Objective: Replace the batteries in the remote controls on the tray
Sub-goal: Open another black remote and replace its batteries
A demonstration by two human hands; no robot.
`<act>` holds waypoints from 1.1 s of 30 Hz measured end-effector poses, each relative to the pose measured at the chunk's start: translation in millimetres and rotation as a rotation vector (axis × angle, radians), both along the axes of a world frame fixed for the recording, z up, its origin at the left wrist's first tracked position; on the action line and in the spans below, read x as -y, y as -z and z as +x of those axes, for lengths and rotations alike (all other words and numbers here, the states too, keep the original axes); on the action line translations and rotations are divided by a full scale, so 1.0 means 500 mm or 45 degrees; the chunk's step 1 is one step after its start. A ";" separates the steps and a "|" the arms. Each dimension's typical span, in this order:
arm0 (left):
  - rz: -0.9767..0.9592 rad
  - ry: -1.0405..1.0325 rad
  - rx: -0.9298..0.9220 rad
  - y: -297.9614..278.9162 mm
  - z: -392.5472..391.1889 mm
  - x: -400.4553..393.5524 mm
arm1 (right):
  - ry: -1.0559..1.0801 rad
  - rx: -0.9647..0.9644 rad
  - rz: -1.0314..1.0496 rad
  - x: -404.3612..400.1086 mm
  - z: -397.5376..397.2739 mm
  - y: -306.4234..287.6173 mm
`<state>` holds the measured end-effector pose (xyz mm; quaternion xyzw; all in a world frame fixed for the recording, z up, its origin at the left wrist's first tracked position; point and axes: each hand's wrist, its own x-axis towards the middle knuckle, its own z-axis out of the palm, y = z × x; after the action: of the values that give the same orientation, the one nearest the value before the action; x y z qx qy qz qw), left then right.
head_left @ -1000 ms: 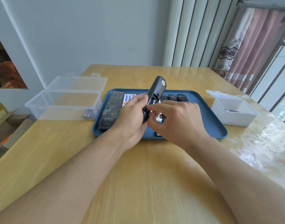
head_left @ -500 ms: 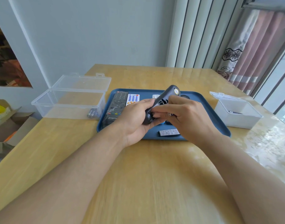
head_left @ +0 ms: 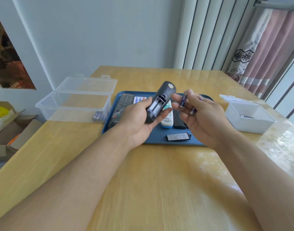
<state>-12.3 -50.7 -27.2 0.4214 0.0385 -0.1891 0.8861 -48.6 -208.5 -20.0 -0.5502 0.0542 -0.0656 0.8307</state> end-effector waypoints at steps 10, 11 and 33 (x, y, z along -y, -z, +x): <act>-0.117 -0.233 0.021 -0.015 0.002 -0.006 | -0.194 -0.164 0.006 0.018 0.005 0.012; -0.139 -0.242 0.029 -0.016 0.002 -0.006 | -0.209 -0.129 -0.041 0.019 0.003 0.011; -0.004 -1.022 0.379 -0.037 0.080 -0.273 | -0.379 0.549 -2.098 -0.268 0.203 -0.114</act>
<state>27.8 85.7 -8.5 0.3943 0.0708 0.2338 0.8859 52.8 -74.7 37.0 -0.9540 -0.2420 -0.0775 0.1589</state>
